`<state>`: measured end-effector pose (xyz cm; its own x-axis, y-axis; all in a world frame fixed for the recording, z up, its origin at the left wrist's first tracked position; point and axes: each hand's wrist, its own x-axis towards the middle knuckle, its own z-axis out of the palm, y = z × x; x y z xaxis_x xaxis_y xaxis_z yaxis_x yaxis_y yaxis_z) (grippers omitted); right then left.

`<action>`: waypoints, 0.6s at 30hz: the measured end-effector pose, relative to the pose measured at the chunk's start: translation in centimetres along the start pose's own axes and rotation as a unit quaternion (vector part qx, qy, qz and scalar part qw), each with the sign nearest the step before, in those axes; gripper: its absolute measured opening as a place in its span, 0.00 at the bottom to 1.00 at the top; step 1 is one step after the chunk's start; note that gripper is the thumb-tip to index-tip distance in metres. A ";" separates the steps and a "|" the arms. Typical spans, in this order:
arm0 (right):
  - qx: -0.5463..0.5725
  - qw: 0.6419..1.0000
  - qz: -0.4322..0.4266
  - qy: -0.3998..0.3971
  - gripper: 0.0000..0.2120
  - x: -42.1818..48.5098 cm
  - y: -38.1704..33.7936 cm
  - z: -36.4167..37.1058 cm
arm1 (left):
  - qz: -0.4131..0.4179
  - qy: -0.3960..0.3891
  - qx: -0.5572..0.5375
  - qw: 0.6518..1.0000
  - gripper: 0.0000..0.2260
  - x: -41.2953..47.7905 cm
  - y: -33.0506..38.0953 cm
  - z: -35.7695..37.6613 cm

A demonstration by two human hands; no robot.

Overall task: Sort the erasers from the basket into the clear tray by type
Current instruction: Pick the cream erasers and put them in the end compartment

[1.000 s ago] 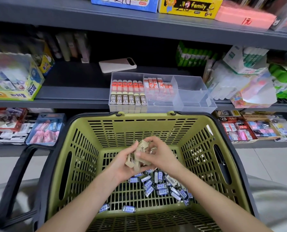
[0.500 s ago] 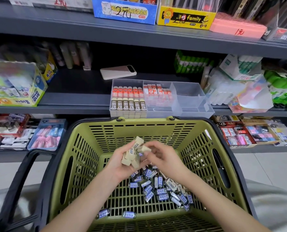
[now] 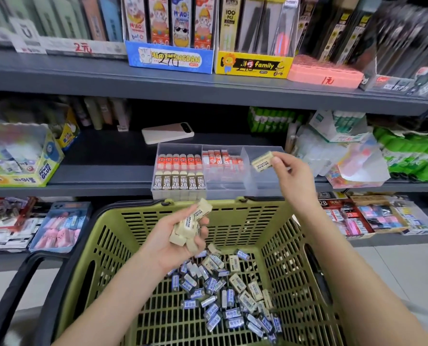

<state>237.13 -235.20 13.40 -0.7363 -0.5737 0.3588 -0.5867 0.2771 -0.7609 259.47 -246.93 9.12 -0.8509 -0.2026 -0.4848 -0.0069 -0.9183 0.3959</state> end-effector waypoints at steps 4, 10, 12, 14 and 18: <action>-0.192 0.981 -0.031 0.009 0.11 5.3 2.8 0.1 | 0.015 -0.005 -0.002 1.000 0.13 0.9 1.4 3.1; -0.336 0.921 -0.069 -0.185 0.12 7.9 4.4 2.1 | 0.032 -0.001 0.009 0.999 0.18 2.3 3.2 5.9; -0.326 0.919 -0.073 -0.211 0.13 8.2 4.7 2.2 | 0.034 0.003 0.015 0.999 0.17 2.8 3.7 6.4; -0.323 0.915 -0.080 -0.226 0.14 8.5 5.1 2.3 | 0.040 0.006 0.021 0.999 0.19 3.4 4.1 6.8; -0.320 0.906 -0.076 -0.266 0.16 8.2 6.0 2.5 | 0.052 0.016 0.043 0.998 0.19 4.3 4.5 7.5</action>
<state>228.37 -240.17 10.40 -0.4634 -0.8861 -0.0079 -0.8687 0.4560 -0.1932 251.84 -249.42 14.67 -0.8323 -0.3071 -0.4614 0.0340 -0.8592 0.5105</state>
